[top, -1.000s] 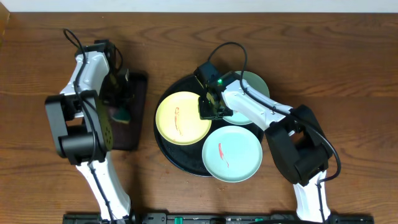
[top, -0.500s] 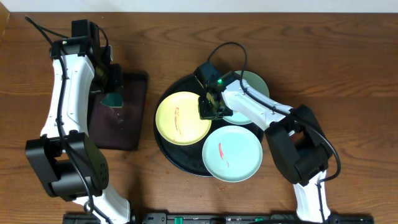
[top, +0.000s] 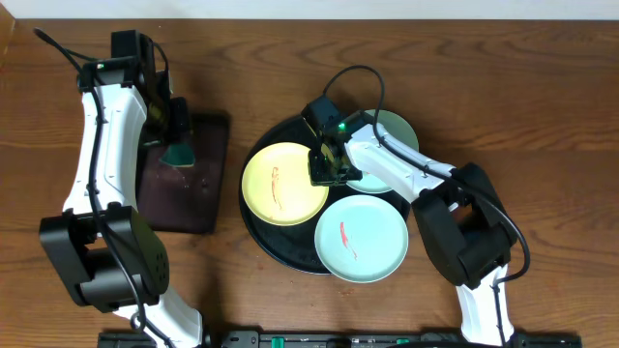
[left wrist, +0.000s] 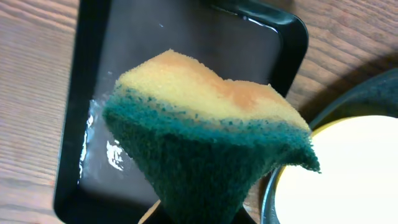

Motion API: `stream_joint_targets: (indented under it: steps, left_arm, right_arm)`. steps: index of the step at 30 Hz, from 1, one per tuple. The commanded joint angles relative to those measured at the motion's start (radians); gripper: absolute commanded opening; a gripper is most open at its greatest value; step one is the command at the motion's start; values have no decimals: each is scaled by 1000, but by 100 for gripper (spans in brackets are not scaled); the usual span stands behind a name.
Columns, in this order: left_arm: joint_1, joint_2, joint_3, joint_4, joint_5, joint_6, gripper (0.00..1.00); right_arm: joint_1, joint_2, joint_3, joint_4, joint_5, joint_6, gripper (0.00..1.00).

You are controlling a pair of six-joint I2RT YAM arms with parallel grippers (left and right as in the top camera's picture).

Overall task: Clean dirty plates on tray and stack at the side
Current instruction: 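Move the held sponge over the yellow plate with the left gripper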

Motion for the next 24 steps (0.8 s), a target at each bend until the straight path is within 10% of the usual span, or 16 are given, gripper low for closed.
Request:
stream_joint_targets:
  steps: [1,24]
  left_arm:
    - [-6,1,-8,-8,55,-48,7]
    - [-370,23,-388,323,99,-380,7]
  right_arm:
    - [18,24,-6,15,-26,5,1]
    - [13,24,-6,23,-44,4,1]
